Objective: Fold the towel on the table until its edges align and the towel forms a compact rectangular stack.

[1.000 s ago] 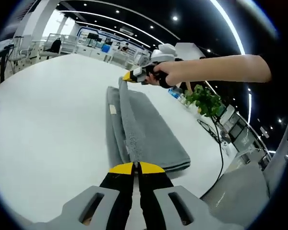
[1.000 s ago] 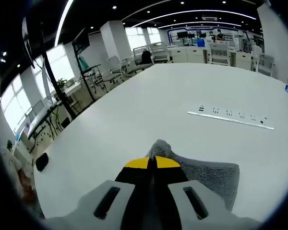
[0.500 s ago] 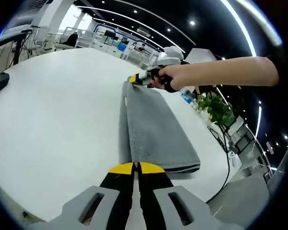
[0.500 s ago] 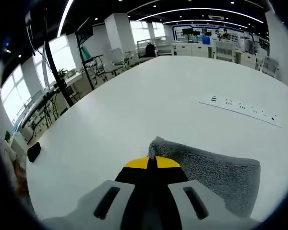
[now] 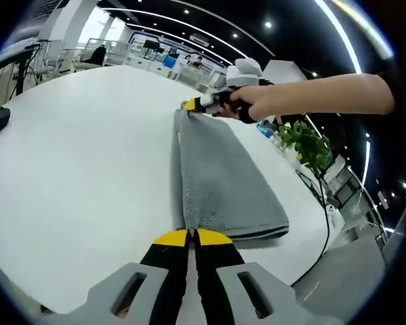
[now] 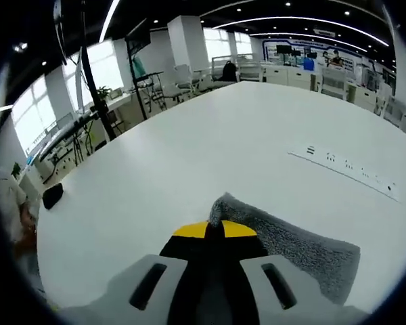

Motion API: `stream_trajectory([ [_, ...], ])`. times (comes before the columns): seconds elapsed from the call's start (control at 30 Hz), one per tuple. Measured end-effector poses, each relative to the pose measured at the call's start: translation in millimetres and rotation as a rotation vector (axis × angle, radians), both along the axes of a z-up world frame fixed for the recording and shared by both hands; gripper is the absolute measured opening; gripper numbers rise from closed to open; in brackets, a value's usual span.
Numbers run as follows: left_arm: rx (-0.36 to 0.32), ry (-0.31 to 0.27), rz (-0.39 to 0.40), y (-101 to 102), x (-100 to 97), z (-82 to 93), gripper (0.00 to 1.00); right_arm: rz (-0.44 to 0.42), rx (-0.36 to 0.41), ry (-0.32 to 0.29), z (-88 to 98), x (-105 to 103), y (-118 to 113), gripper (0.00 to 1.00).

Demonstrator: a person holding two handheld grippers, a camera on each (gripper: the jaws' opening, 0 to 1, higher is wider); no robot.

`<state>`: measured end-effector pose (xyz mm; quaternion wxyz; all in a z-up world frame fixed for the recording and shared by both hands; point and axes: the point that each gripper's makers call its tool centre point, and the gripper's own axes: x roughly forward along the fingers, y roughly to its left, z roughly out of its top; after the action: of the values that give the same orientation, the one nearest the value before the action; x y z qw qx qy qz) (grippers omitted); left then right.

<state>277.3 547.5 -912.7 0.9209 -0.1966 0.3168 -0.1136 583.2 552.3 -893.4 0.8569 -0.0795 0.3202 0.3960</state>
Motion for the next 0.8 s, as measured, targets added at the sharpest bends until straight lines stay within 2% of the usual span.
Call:
stream_trajectory([
  [0.07, 0.013, -0.015, -0.030, -1, -0.1, 2.6, 0.04, 0.003, -0.027, -0.039, 5.9, -1, -7, 0.11],
  [0.17, 0.032, -0.079, -0.074, -2, 1.0, 16.1, 0.09, 0.011, -0.031, -0.052, 12.5, -1, -15, 0.12],
  [0.27, 0.036, -0.097, -0.080, 1, 0.2, 26.8, 0.17, -0.005, -0.027, -0.046, 14.0, -3, -27, 0.13],
  [0.47, 0.078, -0.108, -0.096, 12, 9.5, 41.8, 0.19, -0.011, -0.015, -0.012, 17.9, -15, -54, 0.14],
  [0.6, 0.107, -0.103, -0.109, 18, 26.7, 45.5, 0.21, -0.025, -0.010, 0.002, 17.2, -16, -66, 0.17],
  [0.7, 0.152, -0.106, -0.157, 16, 42.9, 47.4, 0.24, 0.002, -0.115, -0.033, 13.2, -21, -90, 0.26],
  [0.73, 0.157, -0.109, -0.166, 15, 48.6, 48.5, 0.25, 0.008, -0.112, -0.034, 13.0, -23, -92, 0.29],
  [0.8, 0.171, -0.121, -0.191, 11, 63.8, 51.3, 0.26, 0.009, -0.105, -0.033, 13.4, -25, -97, 0.30],
])
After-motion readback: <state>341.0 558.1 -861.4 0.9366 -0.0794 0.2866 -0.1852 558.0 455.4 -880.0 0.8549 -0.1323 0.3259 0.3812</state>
